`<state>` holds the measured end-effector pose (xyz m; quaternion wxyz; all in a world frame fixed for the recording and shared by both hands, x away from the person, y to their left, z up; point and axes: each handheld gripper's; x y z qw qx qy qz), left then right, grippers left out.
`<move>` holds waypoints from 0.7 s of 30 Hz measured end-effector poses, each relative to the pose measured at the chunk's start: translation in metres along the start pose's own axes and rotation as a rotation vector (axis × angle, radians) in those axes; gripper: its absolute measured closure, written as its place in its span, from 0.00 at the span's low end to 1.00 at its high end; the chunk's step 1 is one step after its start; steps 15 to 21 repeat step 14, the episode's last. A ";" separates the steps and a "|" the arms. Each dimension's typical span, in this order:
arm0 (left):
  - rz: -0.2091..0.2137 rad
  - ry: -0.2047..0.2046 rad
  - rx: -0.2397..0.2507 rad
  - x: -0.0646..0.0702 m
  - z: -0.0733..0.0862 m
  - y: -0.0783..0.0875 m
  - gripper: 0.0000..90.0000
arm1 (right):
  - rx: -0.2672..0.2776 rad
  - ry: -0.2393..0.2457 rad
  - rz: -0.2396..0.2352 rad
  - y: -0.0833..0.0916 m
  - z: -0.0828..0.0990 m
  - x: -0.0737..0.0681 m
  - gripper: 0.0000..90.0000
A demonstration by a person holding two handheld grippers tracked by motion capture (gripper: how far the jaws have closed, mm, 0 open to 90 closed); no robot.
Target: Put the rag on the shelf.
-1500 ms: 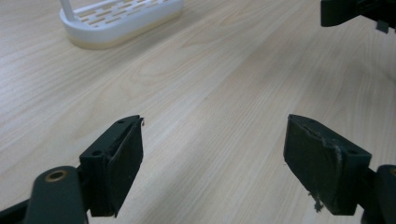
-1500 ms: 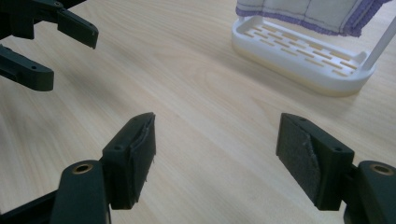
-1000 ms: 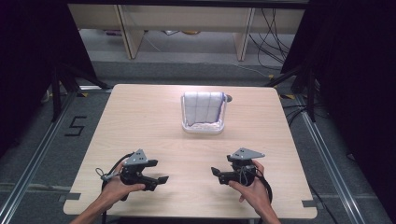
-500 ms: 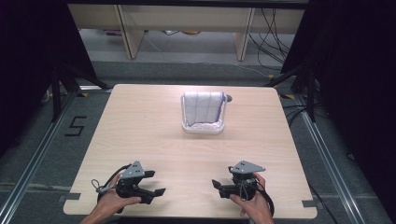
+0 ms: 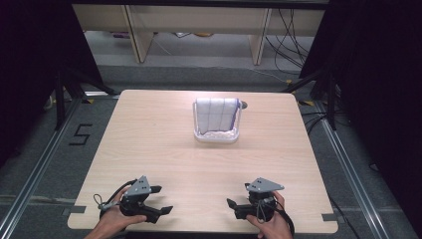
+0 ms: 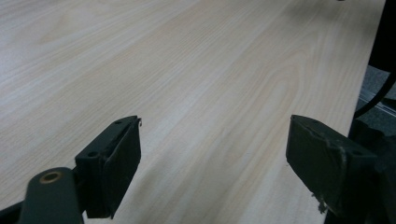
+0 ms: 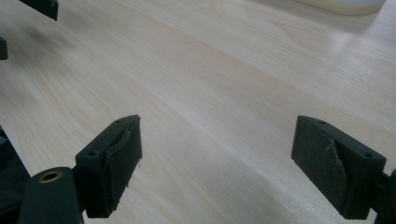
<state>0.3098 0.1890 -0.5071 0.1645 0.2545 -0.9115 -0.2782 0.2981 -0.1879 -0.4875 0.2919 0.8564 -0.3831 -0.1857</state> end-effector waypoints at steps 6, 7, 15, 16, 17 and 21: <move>0.000 0.004 -0.018 -0.001 0.001 -0.002 0.19 | -0.009 -0.024 -0.013 0.000 0.000 -0.003 0.19; 0.005 0.011 -0.011 0.000 0.001 -0.002 0.19 | -0.004 -0.004 -0.019 -0.001 0.000 0.000 0.19; -0.011 0.012 -0.022 -0.003 0.002 -0.002 0.19 | -0.008 -0.020 -0.010 -0.002 0.001 0.001 0.19; -0.011 0.012 -0.022 -0.003 0.002 -0.002 0.19 | -0.008 -0.020 -0.010 -0.002 0.001 0.001 0.19; -0.011 0.012 -0.022 -0.003 0.002 -0.002 0.19 | -0.008 -0.020 -0.010 -0.002 0.001 0.001 0.19; -0.011 0.012 -0.022 -0.003 0.002 -0.002 0.19 | -0.008 -0.020 -0.010 -0.002 0.001 0.001 0.19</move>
Point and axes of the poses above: each handheld gripper's, and its own axes: y roughly backward along the jaws, z roughly out of its underside, x roughly to its right, and after that the axes turned 1 degree about z, right-handed
